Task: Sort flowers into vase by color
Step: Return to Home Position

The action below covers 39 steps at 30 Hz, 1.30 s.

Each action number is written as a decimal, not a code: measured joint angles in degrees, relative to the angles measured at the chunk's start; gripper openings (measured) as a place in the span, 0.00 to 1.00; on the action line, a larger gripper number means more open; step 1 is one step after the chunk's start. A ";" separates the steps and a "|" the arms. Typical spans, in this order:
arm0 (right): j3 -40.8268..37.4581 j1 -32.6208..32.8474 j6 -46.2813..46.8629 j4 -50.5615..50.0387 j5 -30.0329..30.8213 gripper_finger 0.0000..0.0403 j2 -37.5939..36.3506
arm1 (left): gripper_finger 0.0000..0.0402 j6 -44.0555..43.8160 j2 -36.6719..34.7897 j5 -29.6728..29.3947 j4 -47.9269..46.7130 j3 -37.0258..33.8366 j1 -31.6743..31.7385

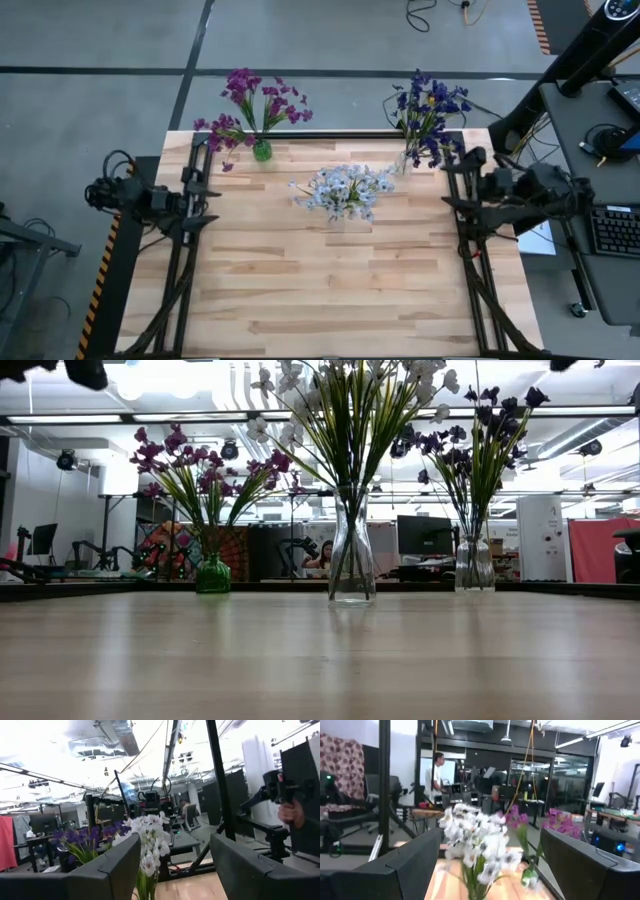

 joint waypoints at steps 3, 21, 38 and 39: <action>-4.82 0.01 0.98 0.50 -0.35 0.83 -4.26 | 0.55 -0.60 -1.19 0.49 0.00 -2.65 0.00; -33.63 0.00 -4.40 24.23 -3.35 0.85 -13.60 | 0.55 -5.99 -0.90 2.73 6.10 -18.58 0.09; -34.41 0.00 -2.56 17.92 -6.14 0.85 -13.02 | 0.55 -7.43 1.88 4.01 1.36 -18.21 0.09; -34.41 0.00 -1.36 17.93 -6.13 0.85 -13.02 | 0.55 -7.43 2.09 4.01 1.60 -18.10 0.09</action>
